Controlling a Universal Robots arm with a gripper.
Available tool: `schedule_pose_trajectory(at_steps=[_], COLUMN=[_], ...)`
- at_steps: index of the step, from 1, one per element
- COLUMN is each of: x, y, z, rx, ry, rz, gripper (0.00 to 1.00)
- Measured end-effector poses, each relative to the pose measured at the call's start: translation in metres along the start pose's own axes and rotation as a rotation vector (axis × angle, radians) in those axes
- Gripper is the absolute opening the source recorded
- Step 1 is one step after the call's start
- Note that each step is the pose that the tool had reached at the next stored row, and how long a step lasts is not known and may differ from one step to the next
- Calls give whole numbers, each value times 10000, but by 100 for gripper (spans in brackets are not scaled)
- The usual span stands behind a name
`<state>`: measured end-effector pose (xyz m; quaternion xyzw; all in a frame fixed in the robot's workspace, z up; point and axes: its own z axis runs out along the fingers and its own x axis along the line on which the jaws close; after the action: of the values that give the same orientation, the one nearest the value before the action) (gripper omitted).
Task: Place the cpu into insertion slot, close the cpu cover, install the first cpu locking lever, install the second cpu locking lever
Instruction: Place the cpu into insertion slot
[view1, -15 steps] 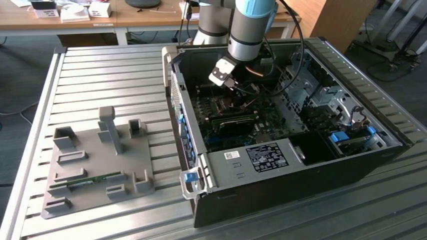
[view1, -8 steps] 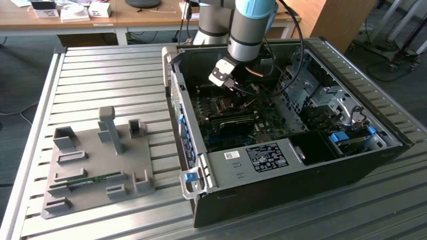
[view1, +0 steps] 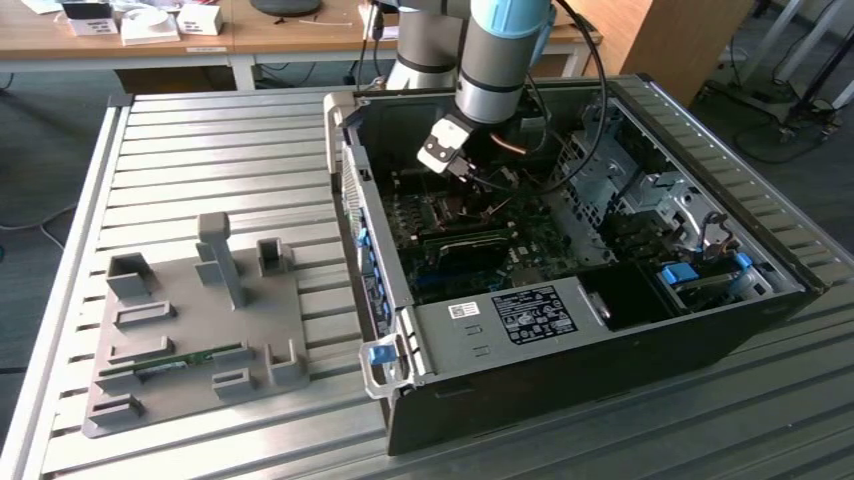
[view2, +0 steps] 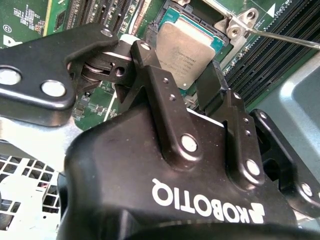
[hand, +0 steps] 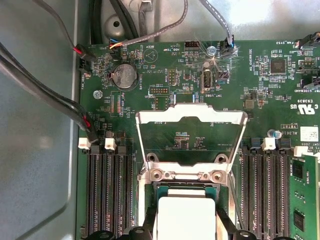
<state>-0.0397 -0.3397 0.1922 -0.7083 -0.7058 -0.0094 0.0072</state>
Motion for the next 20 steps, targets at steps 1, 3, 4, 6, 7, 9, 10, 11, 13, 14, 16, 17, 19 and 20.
schedule_pose_trajectory(at_steps=[1,3,4,6,7,9,10,11,13,14,16,17,19,20], x=[0,0,0,2,1,0,0,0,0,0,1,1,2,3], y=[0,0,0,1,1,0,0,0,0,0,0,0,0,0], z=[1,1,3,6,6,3,3,3,3,-2,-29,-49,-90,-109], rx=[0,0,-3,-7,-5,-1,0,0,0,0,-1,0,-1,-1], ry=[0,0,3,10,8,1,1,0,0,-1,1,0,1,2], rz=[0,0,0,0,0,0,0,0,0,0,0,0,0,1], gripper=[54,54,54,60,60,67,67,67,67,67,67,67,67,67])
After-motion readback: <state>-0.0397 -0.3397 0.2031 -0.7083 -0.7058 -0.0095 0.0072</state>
